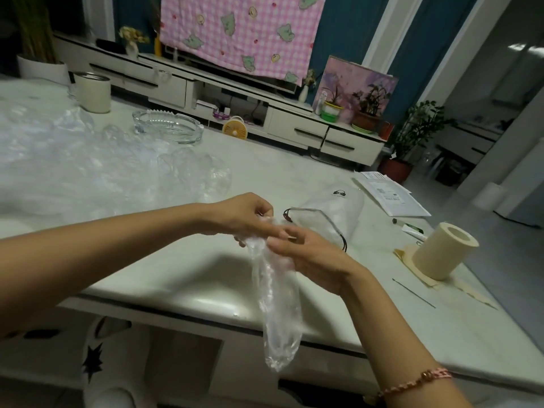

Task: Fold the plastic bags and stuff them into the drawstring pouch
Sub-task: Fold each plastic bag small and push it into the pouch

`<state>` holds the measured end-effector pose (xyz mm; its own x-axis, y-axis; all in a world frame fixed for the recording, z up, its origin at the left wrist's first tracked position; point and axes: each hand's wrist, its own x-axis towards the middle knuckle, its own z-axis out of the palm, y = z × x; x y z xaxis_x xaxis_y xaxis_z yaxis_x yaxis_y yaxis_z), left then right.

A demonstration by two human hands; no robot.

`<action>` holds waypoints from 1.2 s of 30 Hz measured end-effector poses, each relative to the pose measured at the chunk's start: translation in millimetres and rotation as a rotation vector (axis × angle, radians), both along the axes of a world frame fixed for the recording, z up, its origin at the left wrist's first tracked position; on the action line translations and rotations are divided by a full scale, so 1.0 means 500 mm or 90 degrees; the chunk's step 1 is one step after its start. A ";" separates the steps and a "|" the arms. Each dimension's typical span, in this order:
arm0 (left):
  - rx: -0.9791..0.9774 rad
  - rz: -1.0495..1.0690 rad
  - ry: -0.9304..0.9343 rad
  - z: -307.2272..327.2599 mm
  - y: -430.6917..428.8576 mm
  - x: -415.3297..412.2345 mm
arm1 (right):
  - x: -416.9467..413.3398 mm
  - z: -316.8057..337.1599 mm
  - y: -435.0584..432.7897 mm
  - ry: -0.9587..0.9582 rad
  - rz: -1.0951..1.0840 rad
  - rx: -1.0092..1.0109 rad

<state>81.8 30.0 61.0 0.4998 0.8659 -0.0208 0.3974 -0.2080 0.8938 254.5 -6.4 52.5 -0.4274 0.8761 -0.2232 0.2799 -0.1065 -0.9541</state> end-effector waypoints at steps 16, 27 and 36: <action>-0.178 0.082 -0.113 -0.020 0.000 -0.007 | 0.009 -0.007 0.009 0.089 -0.201 0.002; -0.225 0.144 -0.196 -0.032 -0.029 0.036 | 0.014 -0.004 0.010 0.126 -0.251 0.088; -0.420 0.022 -0.253 -0.044 -0.034 0.049 | 0.012 -0.001 0.002 0.075 -0.251 0.223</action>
